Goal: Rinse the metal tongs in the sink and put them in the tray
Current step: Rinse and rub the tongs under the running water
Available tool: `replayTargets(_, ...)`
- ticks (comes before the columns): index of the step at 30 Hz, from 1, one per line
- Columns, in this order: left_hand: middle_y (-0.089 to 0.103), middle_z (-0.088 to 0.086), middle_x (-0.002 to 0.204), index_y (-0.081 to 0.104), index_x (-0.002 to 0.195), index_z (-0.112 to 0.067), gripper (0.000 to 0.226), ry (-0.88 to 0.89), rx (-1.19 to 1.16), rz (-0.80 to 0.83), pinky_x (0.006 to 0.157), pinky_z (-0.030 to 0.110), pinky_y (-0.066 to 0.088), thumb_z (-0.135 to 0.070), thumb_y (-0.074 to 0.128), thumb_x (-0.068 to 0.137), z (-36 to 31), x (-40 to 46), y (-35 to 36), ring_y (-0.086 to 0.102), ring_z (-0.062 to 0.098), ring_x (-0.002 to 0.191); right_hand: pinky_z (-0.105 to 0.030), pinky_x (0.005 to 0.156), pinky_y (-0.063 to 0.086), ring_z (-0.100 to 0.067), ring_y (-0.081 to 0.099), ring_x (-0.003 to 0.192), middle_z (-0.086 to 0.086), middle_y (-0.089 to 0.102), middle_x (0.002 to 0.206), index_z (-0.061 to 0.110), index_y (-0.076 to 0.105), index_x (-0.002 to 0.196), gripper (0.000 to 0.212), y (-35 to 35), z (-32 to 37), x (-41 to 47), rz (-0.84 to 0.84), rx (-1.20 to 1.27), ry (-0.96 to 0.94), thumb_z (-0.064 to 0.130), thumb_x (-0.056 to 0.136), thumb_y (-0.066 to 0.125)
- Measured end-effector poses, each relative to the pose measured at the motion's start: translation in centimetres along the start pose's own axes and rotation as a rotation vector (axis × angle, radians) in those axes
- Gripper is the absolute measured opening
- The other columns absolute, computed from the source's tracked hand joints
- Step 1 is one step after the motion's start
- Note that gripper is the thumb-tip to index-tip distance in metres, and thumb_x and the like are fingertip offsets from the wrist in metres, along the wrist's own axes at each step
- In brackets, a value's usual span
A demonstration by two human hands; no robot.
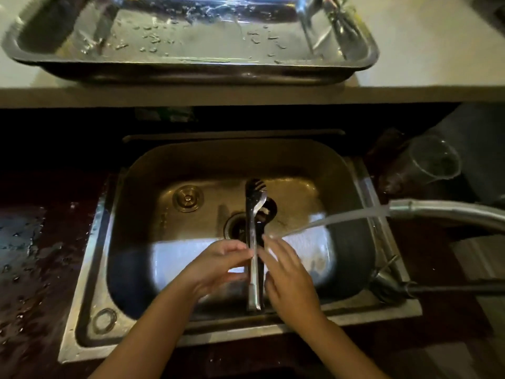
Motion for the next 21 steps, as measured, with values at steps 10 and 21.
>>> replayTargets(10, 0.071, -0.001, 0.073, 0.065, 0.077, -0.014, 0.011, 0.023, 0.159, 0.148, 0.07, 0.029, 0.056, -0.015, 0.058, 0.086, -3.0, -0.9, 4.0, 0.069, 0.012, 0.076, -0.036, 0.103, 0.039, -0.021, 0.058, 0.12, -0.006, 0.066, 0.123, 0.011, 0.06, 0.121, 0.061, -4.4, -1.6, -1.9, -0.07, -0.137, -0.179, 0.005, 0.062, 0.074)
replayTargets(21, 0.06, 0.01, 0.081, 0.064, 0.088, -0.005, 0.012, 0.038, 0.249, 0.074, 0.057, 0.019, 0.056, -0.014, 0.055, 0.088, -5.6, -1.0, 5.3, 0.06, 0.017, 0.072, -0.035, 0.107, 0.04, -0.025, 0.05, 0.128, -0.013, 0.06, 0.13, 0.005, 0.055, 0.126, 0.055, -5.5, -2.8, 0.6, -0.154, -0.066, -0.041, -0.002, 0.072, 0.064)
Point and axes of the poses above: each hand's wrist, its own x-axis towards the middle knuckle, its own y-axis out of the palm, z = x × y, the point moved 2 cm from there along x, towards the middle knuckle
